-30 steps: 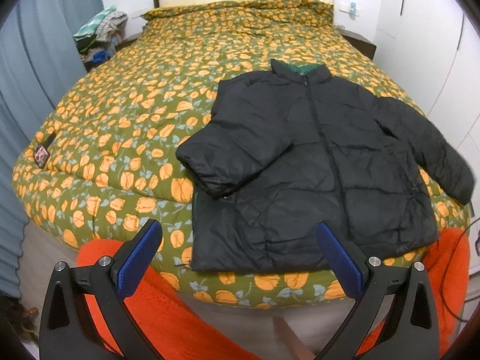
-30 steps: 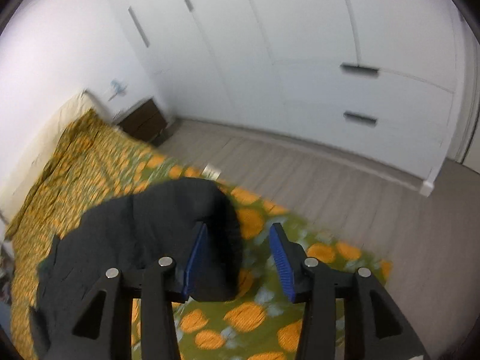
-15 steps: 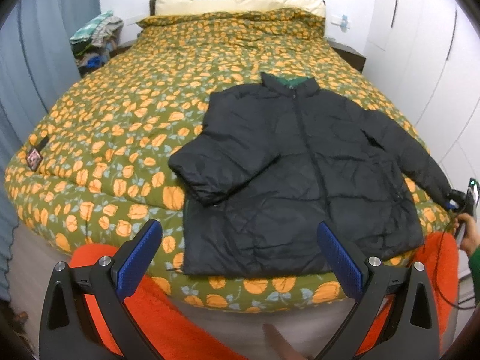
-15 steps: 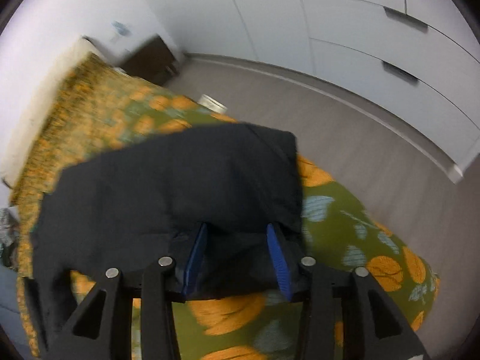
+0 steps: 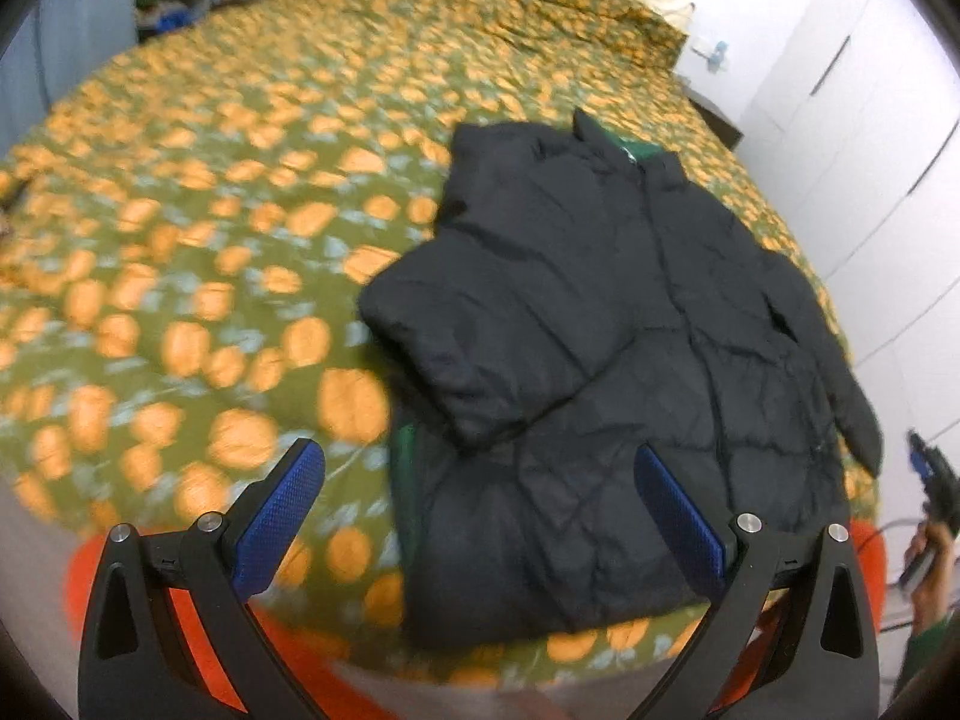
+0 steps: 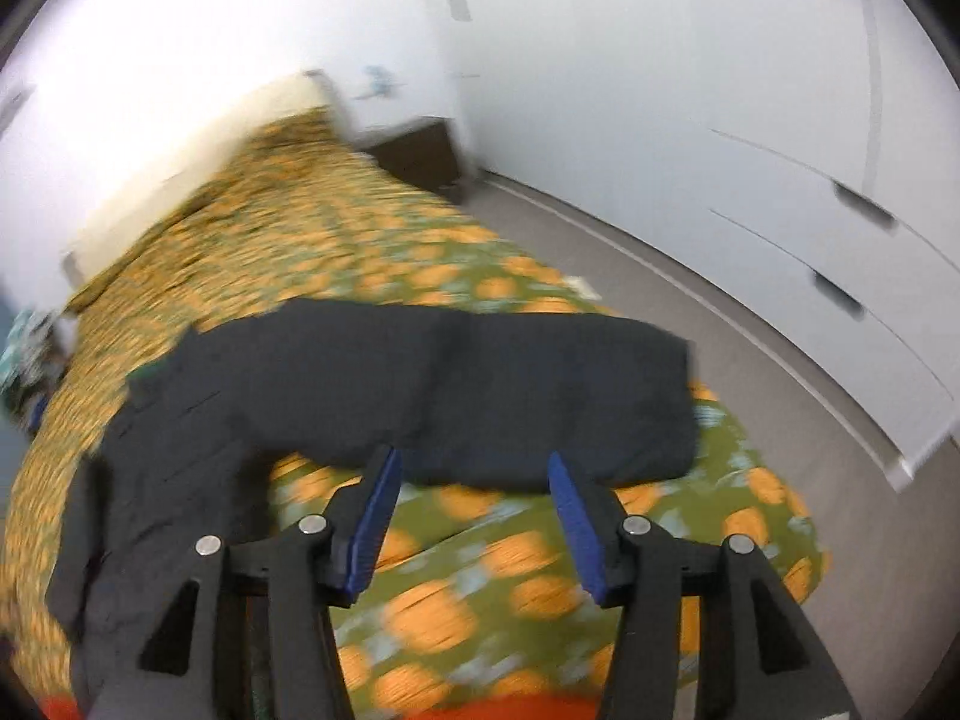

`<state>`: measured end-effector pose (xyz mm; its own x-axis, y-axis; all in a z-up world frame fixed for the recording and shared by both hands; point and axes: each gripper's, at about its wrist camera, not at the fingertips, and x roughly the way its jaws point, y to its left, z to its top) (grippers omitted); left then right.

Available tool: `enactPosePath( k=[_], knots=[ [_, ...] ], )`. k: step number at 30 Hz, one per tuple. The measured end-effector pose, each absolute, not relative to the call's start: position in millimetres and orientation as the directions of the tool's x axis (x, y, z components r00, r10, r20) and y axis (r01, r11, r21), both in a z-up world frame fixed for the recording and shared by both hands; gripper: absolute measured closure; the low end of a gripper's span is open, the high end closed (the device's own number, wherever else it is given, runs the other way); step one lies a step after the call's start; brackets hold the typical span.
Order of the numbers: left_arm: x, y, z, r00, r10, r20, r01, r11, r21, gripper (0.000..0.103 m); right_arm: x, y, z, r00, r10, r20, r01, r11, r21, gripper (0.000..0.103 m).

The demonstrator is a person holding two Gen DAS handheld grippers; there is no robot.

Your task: Fold large clothes

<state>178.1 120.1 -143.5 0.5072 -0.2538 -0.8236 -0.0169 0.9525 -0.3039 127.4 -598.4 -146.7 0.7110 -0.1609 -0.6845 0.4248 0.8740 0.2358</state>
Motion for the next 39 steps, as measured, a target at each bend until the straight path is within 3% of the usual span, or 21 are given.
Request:
enactPosePath(
  k=[5, 6, 7, 9, 10, 16, 21, 27, 35, 36, 39],
  knots=[
    [229.4, 120.1, -197.4, 0.470, -0.248, -0.847, -0.108, 0.937, -0.333, 0.003, 120.1, -512.5, -127.2, 0.754, -0.026, -0.656, 0.223, 0.950, 0.219, 0.050],
    [235.3, 120.9, -204.9, 0.470, -0.231, -0.852, -0.130, 0.937, -0.326, 0.017, 122.1, -496.9, -126.4, 0.757, 0.001, -0.653, 0.184, 0.959, 0.214, 0.050],
    [241.5, 120.1, -212.2, 0.462, -0.213, -0.861, -0.145, 0.940, -0.310, 0.058, 127.6, -483.2, -128.2, 0.757, 0.017, -0.654, 0.157, 0.966, 0.207, 0.050],
    [243.9, 124.0, -213.8, 0.454, -0.174, -0.874, -0.176, 0.944, -0.279, 0.092, 130.4, -453.6, -128.5, 0.756, 0.053, -0.653, 0.098, 0.976, 0.193, 0.050],
    [240.8, 130.0, -206.5, 0.471, -0.178, -0.864, -0.185, 0.938, -0.294, 0.096, 129.8, -444.8, -127.1, 0.756, 0.064, -0.652, 0.080, 0.979, 0.188, 0.050],
    [203.3, 189.9, -116.6, 0.609, 0.029, -0.792, -0.255, 0.953, -0.161, 0.097, 115.2, -401.6, -127.7, 0.750, 0.126, -0.649, -0.013, 0.984, 0.176, 0.050],
    [182.2, 257.7, -78.3, 0.618, 0.255, -0.743, -0.360, 0.933, 0.021, 0.097, 111.3, -382.3, -129.4, 0.746, 0.164, -0.645, -0.039, 0.978, 0.203, 0.050],
    [189.7, 325.9, -110.1, 0.499, 0.442, -0.745, -0.482, 0.856, 0.185, 0.099, 113.7, -360.3, -129.7, 0.740, 0.194, -0.644, -0.085, 0.977, 0.196, 0.050],
    [204.5, 356.3, -161.4, 0.387, 0.502, -0.774, -0.539, 0.804, 0.251, 0.097, 110.4, -346.1, -127.4, 0.720, 0.212, -0.661, -0.115, 0.975, 0.188, 0.050],
    [201.1, 357.6, -162.2, 0.383, 0.498, -0.778, -0.547, 0.801, 0.244, 0.092, 108.2, -347.3, -126.4, 0.722, 0.204, -0.661, -0.110, 0.977, 0.182, 0.050],
    [184.9, 349.3, -155.2, 0.406, 0.488, -0.773, -0.546, 0.808, 0.223, 0.062, 104.3, -355.6, -128.8, 0.718, 0.176, -0.674, -0.077, 0.982, 0.175, 0.050]
  ],
)
